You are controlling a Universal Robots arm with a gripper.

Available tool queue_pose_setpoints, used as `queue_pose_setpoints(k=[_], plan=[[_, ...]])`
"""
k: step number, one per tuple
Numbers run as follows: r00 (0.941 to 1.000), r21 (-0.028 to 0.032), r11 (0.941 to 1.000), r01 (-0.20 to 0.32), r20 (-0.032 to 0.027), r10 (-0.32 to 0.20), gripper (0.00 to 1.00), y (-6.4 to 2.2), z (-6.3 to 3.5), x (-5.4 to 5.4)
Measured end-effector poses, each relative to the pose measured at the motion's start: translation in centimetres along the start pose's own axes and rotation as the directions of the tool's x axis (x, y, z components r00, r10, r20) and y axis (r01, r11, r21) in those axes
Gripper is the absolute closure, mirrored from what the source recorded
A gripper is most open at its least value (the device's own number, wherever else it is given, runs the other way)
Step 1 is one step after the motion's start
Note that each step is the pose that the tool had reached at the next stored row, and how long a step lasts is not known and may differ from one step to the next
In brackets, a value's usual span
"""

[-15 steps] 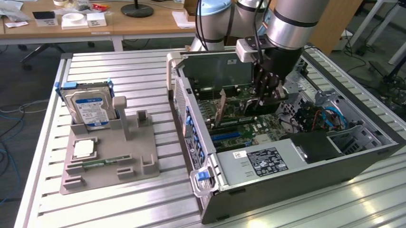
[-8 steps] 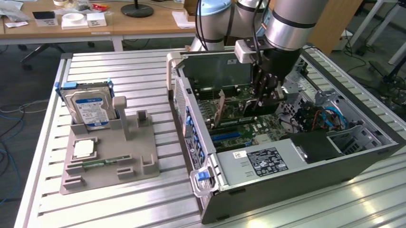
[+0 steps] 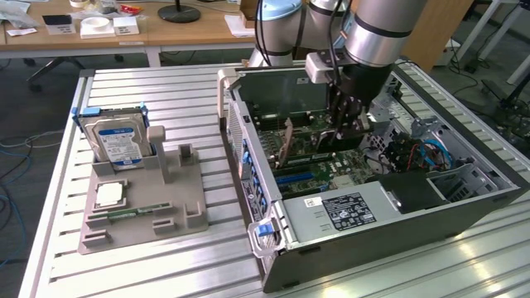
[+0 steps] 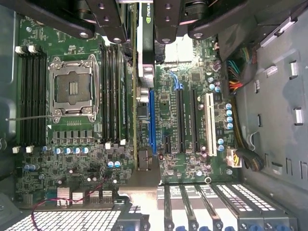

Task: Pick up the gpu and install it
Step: 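Insert the gpu into the slot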

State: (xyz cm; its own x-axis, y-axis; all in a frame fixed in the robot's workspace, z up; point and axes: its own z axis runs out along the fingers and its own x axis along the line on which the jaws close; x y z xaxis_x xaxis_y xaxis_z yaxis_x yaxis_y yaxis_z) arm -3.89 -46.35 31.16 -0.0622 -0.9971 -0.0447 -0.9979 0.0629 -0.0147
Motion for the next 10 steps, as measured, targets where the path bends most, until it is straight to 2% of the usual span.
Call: queue_pose_setpoints(k=[10], plan=[[1.0000, -0.0001, 1.0000, 0.001, -0.0001, -0.001, 0.73, 0.55, 0.49, 0.12]])
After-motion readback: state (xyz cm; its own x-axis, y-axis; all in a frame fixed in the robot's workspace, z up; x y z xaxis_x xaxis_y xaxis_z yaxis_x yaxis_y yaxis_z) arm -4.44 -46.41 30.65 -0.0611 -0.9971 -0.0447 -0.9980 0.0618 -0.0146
